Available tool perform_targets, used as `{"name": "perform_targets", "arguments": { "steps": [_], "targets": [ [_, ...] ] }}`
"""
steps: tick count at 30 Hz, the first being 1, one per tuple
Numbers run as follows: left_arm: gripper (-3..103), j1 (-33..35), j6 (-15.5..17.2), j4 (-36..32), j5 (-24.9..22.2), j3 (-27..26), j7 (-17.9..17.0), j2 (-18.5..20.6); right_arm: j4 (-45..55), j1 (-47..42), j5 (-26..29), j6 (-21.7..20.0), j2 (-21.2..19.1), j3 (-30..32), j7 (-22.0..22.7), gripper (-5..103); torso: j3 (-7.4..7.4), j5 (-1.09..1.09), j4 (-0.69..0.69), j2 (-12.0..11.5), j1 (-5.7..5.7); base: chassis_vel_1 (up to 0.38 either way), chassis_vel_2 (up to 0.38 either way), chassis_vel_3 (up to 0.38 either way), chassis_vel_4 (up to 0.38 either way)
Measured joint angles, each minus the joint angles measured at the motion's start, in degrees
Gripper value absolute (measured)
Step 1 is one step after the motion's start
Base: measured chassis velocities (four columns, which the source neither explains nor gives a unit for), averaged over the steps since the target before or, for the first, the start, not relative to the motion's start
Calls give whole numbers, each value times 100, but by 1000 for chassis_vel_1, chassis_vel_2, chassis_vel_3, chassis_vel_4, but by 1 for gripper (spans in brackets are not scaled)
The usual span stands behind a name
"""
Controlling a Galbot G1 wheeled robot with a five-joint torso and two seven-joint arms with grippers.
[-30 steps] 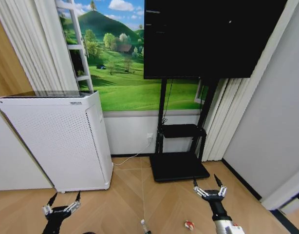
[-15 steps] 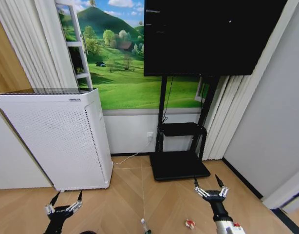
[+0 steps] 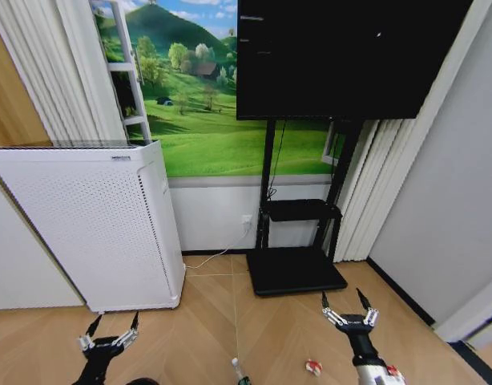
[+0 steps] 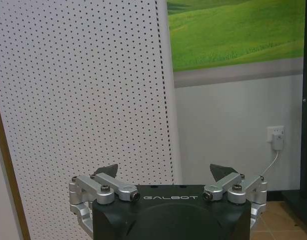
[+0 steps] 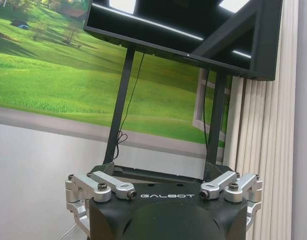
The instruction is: Pick up the trash bin and place the garbage on the floor into it.
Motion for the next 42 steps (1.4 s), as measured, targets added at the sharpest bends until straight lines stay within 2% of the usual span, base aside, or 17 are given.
{"name": "perform_targets", "arguments": {
  "steps": [27, 42],
  "targets": [
    [100, 53, 30, -155, -54, -13, 5, -1, 85, -51, -43, 0, 31, -41, -50, 100, -395, 0, 0, -631, -237, 0, 0, 0, 0],
    [100, 82, 108, -185, -44, -5, -2, -22, 6, -13, -41, 166, 18, -17, -193, 100, -613, 0, 0, -972, -359, 0, 0, 0, 0]
  ]
}}
